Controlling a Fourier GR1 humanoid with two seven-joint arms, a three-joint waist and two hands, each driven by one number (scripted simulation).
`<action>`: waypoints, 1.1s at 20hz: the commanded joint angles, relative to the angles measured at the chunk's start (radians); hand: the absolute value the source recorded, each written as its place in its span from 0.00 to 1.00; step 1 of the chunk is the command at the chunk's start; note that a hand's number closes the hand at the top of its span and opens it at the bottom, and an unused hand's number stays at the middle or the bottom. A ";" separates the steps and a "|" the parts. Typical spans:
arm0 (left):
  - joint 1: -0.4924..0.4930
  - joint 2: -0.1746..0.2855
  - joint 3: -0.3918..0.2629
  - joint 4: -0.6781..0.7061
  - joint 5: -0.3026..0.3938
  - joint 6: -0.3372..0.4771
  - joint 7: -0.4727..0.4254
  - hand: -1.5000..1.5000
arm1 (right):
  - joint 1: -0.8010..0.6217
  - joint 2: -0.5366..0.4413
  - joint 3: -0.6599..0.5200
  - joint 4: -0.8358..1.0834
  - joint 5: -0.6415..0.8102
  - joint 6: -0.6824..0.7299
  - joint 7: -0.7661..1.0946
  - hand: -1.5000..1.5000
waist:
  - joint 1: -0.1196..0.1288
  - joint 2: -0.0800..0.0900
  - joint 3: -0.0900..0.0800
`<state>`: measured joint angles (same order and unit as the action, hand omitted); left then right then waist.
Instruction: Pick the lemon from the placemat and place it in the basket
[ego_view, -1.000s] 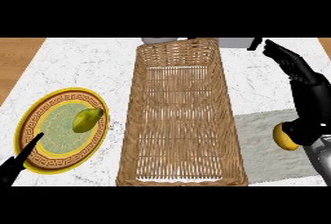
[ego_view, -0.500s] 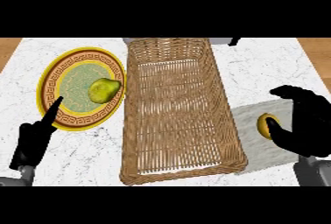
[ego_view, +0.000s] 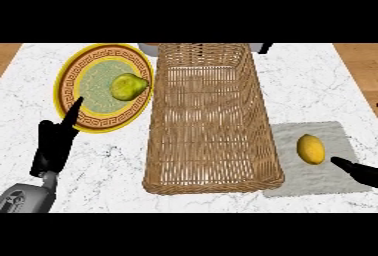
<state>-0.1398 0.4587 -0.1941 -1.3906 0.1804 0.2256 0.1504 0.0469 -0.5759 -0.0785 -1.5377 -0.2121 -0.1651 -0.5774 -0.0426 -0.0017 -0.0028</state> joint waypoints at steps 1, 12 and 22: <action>-0.035 -0.002 0.013 0.013 0.004 0.002 0.022 0.50 | 0.097 -0.244 -0.049 -0.018 0.104 0.044 0.134 0.00 | -0.018 -0.002 -0.004; -0.064 -0.053 -0.013 -0.019 -0.044 0.010 0.075 0.50 | 0.308 -0.474 -0.101 -0.192 0.042 0.431 0.267 0.00 | 0.028 -0.002 0.002; -0.050 -0.059 0.055 -0.025 -0.083 -0.074 0.069 0.50 | 0.294 -0.281 -0.223 -0.225 0.109 0.485 0.369 0.00 | 0.041 0.000 0.003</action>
<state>-0.2187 0.3960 -0.1484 -1.3479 0.1089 0.1727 0.1921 0.3745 -0.9247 -0.2872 -1.7604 -0.1303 0.3189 -0.2564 -0.0107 -0.0019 -0.0006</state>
